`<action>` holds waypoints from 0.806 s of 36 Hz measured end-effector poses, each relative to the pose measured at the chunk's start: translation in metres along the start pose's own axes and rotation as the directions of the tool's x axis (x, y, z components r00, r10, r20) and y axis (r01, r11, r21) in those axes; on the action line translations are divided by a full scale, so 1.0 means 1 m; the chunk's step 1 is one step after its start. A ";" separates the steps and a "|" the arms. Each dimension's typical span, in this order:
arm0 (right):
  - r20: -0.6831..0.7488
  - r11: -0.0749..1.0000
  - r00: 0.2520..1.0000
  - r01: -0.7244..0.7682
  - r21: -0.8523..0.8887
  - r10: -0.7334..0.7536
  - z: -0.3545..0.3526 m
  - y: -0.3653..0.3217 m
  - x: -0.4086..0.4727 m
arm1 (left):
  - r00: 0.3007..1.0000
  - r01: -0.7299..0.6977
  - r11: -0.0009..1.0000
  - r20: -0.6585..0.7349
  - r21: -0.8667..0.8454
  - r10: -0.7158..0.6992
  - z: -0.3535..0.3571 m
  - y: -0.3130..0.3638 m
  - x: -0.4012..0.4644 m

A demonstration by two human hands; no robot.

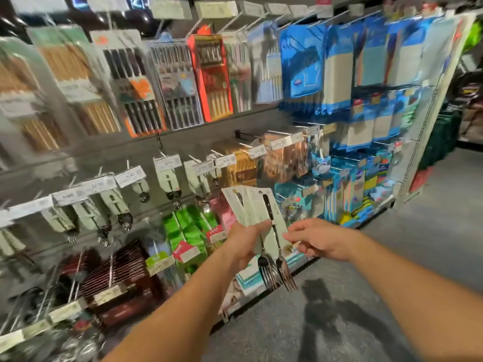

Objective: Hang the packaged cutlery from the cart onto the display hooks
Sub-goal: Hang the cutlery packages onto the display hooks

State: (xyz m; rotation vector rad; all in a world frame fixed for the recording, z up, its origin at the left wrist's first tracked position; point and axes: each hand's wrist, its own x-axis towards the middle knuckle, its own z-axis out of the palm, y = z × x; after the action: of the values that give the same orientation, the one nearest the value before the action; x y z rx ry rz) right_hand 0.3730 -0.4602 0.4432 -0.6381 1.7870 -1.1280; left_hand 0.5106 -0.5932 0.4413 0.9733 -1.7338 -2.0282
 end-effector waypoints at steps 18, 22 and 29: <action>0.123 0.993 0.992 -0.052 0.105 0.039 -0.013 -0.044 0.216 | 0.898 0.148 0.987 -0.409 -0.067 -0.163 -0.078 0.005 0.144; 0.141 0.998 0.988 -0.062 0.033 0.057 -0.018 -0.053 0.256 | 0.824 0.116 0.980 -0.535 -0.160 -0.186 -0.087 0.017 0.160; 0.147 0.996 0.989 -0.017 -0.089 0.030 0.006 -0.058 0.309 | 0.795 0.100 0.951 -0.551 -0.292 -0.253 -0.095 0.026 0.178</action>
State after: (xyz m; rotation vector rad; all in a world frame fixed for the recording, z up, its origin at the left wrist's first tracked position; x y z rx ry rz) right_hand 0.2338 -0.7307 0.3653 -0.7318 1.7190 -0.9654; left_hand 0.4390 -0.7804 0.4089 1.5176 -1.0636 -1.7206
